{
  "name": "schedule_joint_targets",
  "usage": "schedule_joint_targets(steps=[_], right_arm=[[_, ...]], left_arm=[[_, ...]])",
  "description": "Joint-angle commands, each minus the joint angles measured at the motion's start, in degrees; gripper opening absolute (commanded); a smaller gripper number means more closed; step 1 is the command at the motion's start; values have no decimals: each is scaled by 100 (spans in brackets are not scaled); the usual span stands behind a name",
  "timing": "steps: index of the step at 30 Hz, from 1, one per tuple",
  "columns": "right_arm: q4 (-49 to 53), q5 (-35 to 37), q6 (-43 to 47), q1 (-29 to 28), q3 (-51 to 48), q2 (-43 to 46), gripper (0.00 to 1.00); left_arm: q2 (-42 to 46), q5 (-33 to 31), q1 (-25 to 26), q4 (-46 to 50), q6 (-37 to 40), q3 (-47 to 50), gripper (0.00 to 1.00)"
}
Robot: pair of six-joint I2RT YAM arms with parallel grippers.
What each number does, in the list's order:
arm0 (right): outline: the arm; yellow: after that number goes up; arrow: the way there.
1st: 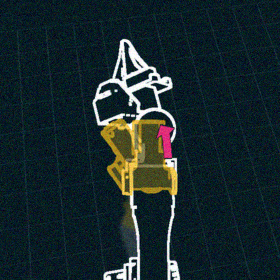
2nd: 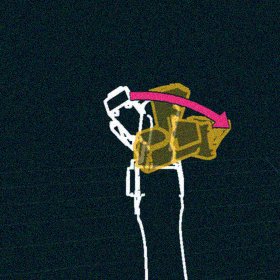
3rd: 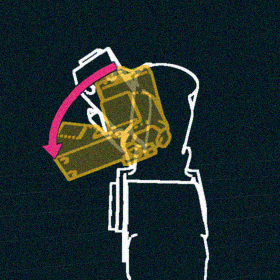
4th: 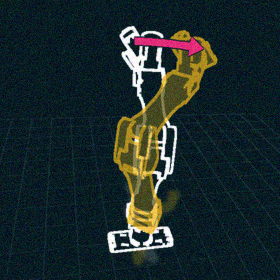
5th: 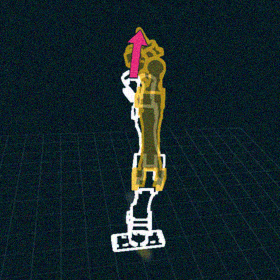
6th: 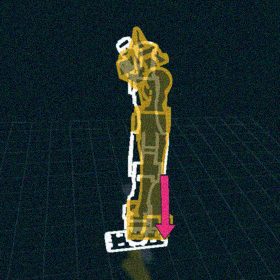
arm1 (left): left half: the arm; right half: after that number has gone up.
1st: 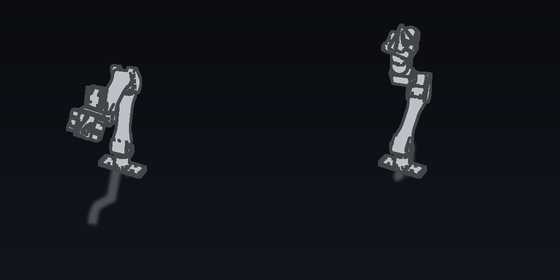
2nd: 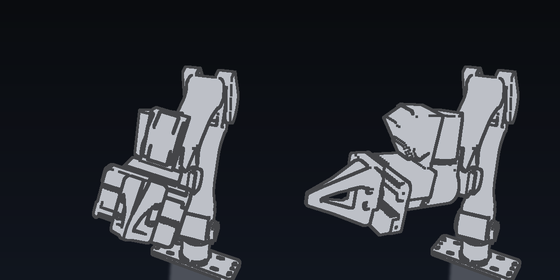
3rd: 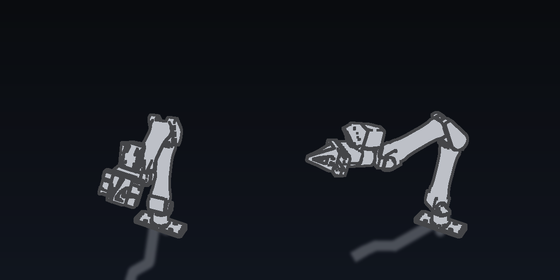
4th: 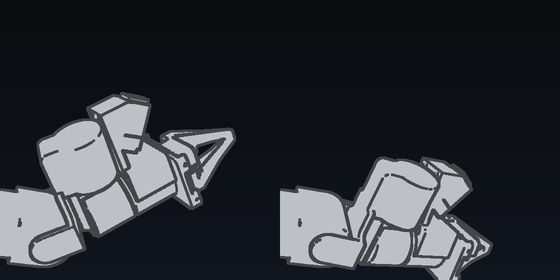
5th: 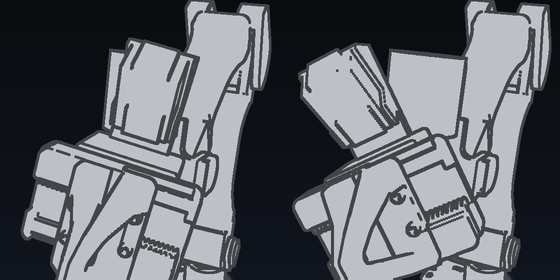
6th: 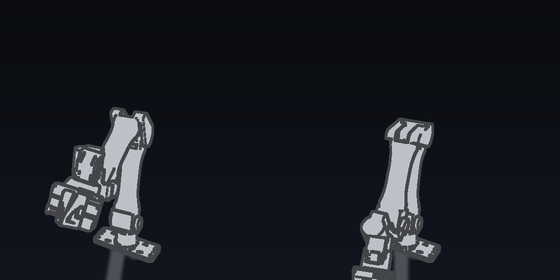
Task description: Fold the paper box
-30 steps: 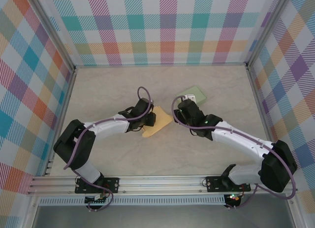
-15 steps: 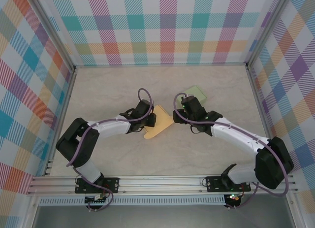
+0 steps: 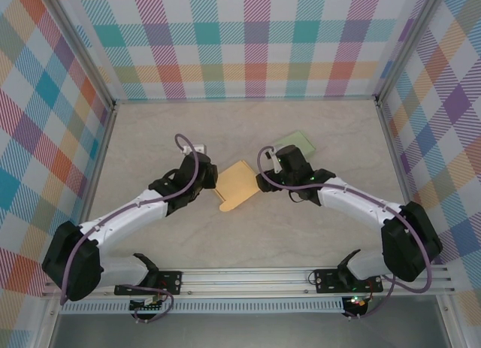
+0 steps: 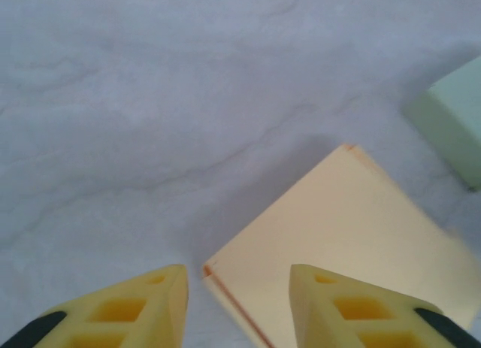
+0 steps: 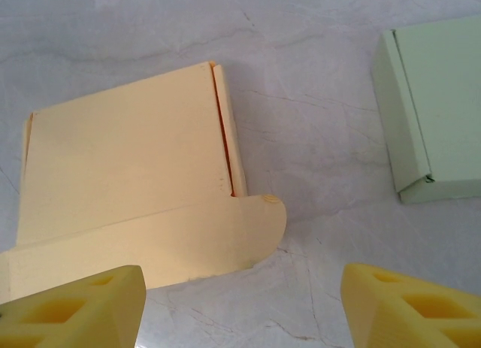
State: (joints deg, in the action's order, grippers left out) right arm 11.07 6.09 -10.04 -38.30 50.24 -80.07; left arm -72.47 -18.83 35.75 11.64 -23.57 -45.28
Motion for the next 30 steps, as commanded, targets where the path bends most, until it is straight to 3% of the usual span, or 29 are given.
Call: schedule_joint_targets(steps=[1, 8, 16, 22, 27, 30], right_arm=[[-284, -189, 469, 7, -6, -189, 70], [-307, -67, 435, 7, 22, -342, 69], [-519, -368, 600, 7, -136, -473, 68], [-219, 361, 569, 57, 221, -1012, 64], [-228, 255, 504, 130, 598, -1533, 61], [-308, 62, 420, 130, 680, -1684, 59]], left_arm=[[-356, 403, -253, -46, -346, 279, 43], [-1479, 1056, -314, -397, -439, -2, 43], [-1829, 997, -358, -462, -490, -61, 40], [-1341, 1078, -358, -464, -763, -53, 40], [-619, 648, -296, -480, -1135, 118, 46], [-588, 712, -279, -574, -1184, 118, 54]])
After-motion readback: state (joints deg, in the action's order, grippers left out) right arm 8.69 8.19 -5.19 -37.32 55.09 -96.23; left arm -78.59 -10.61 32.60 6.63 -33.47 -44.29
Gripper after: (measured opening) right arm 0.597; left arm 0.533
